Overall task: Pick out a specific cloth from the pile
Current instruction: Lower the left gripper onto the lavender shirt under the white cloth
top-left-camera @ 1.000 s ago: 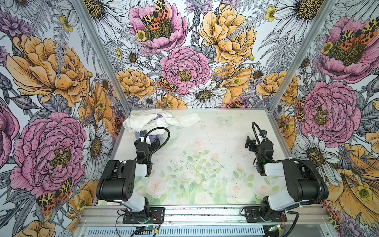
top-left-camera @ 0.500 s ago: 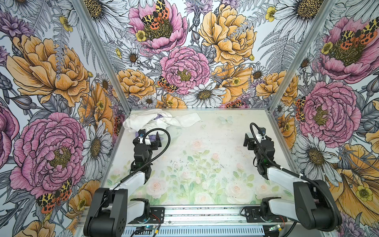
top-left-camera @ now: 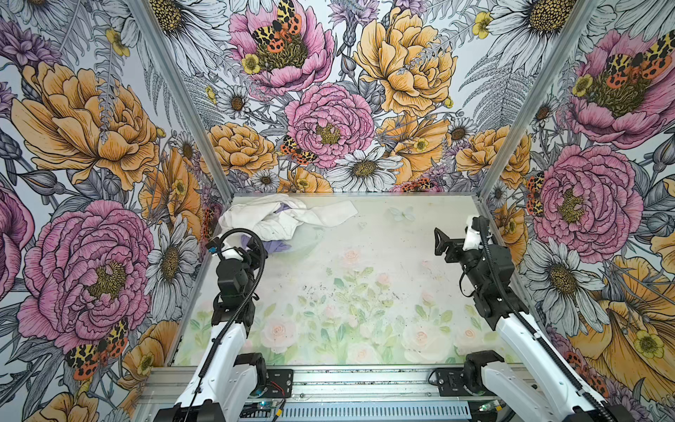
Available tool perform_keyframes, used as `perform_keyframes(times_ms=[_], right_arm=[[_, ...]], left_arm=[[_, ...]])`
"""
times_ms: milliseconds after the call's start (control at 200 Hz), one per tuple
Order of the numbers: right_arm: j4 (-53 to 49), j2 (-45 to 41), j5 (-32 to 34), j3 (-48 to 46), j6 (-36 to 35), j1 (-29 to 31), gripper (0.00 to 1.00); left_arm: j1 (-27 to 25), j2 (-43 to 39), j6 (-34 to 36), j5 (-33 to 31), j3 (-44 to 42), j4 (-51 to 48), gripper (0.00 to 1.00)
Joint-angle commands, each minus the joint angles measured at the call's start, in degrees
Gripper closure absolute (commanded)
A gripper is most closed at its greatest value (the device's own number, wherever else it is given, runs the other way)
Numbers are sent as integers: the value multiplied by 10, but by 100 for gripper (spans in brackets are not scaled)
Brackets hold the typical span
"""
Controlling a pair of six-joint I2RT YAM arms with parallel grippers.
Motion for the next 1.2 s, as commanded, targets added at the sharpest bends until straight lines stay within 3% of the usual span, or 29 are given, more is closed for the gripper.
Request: perform_keyframes(times_ms=[0,210,766,1196], right_arm=[[-42,-19,-41,19,35,4,1],[-47,-28,-56,23,54,8,1],[-54,-38,-59,7,54,9,0],[-69,-47,-52,4,39,10,0]], left_arm=[[36,35,-102,72,-17,3,25],[80,139,-148,143,-2,57,37],[76,379,-171,159,81,164,49],[47,433,-169,95,117,114,56]])
